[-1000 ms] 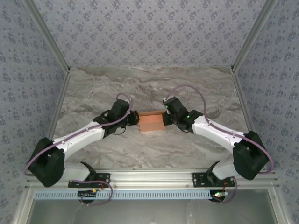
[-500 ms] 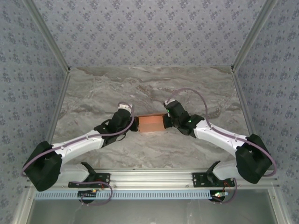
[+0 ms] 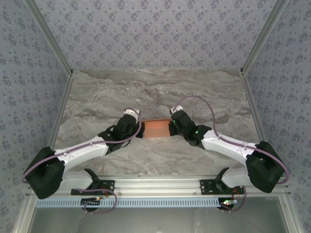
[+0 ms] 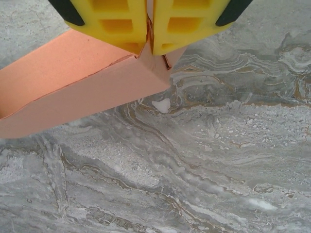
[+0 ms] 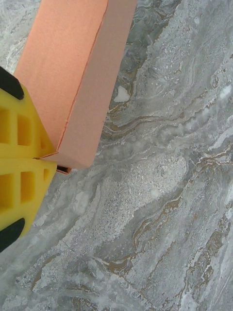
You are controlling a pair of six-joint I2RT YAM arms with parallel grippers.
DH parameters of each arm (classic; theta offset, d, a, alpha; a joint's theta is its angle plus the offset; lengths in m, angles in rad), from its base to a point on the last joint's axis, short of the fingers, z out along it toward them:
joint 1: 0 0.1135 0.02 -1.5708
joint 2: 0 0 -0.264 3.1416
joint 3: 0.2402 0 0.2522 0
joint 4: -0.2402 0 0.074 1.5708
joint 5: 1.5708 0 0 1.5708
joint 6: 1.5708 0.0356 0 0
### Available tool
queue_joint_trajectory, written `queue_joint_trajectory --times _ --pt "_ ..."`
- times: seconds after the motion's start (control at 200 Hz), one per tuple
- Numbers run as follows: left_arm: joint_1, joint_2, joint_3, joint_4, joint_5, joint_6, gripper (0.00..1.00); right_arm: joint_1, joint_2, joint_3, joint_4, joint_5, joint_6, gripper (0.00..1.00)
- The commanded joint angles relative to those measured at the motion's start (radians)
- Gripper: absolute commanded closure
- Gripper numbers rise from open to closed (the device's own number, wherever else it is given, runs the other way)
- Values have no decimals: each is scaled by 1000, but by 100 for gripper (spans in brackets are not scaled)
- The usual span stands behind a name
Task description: Fold the paper box
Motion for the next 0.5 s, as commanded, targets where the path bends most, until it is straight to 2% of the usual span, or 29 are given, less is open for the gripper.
queue_joint_trajectory --times 0.0,0.22,0.365,0.495 --pt "-10 -28 2 -82 8 32 84 35 9 -27 -81 37 7 95" --pt "-10 -96 2 -117 21 45 67 57 10 -21 -90 81 12 96" --pt "-11 -165 -6 -116 49 75 48 62 11 -15 -92 91 12 96" --pt "-2 -202 8 -114 62 99 35 68 12 -10 -94 101 12 96"
